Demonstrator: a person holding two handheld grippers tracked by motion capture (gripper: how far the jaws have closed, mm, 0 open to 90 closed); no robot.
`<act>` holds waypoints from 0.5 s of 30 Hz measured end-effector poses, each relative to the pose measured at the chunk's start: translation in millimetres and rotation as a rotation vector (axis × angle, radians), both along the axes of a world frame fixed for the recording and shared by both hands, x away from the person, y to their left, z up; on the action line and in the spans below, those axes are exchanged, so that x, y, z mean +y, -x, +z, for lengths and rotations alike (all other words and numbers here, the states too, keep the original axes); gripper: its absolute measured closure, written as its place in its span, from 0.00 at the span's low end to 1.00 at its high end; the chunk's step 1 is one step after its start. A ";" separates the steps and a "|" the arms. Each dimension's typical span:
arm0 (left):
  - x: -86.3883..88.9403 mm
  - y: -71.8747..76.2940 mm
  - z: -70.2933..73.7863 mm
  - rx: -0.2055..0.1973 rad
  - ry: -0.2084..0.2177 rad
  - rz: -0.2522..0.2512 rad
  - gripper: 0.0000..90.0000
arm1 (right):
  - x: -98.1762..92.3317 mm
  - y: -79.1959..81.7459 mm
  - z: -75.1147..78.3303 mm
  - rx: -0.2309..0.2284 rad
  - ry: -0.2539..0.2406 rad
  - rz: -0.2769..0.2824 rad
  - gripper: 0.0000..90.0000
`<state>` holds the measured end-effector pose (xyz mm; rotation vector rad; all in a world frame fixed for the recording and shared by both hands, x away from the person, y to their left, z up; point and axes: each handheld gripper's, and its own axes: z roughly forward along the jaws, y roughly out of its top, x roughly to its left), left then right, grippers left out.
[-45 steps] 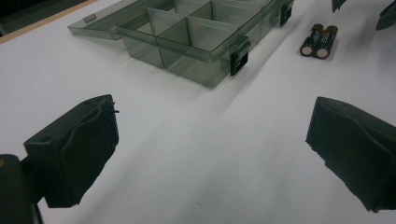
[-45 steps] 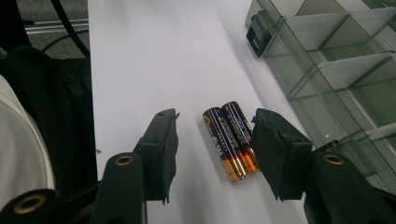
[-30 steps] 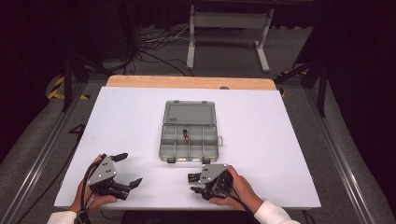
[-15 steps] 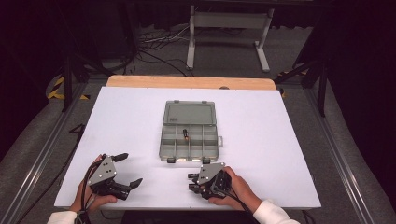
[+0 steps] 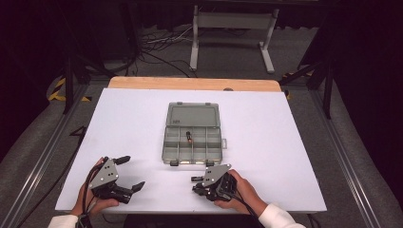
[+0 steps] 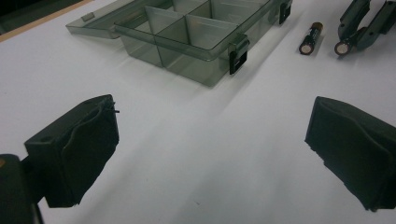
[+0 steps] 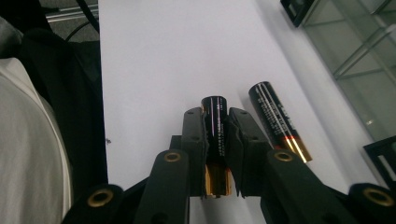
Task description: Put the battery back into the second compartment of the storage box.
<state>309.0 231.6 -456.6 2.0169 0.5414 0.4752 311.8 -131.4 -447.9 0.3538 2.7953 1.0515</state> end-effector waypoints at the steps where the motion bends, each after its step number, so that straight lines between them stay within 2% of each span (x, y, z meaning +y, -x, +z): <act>1: 0.0 -0.1 -0.1 0.001 0.000 -0.001 0.03 | -0.7 0.2 1.9 -0.005 -0.007 -0.002 0.87; 8: -0.4 -0.1 -0.1 0.003 0.001 -0.002 0.03 | -7.8 -1.2 12.5 -0.033 -0.055 -0.040 0.87; 15: -0.1 0.1 0.1 0.000 0.001 0.001 0.03 | -11.2 -2.4 17.4 -0.051 -0.074 -0.058 0.87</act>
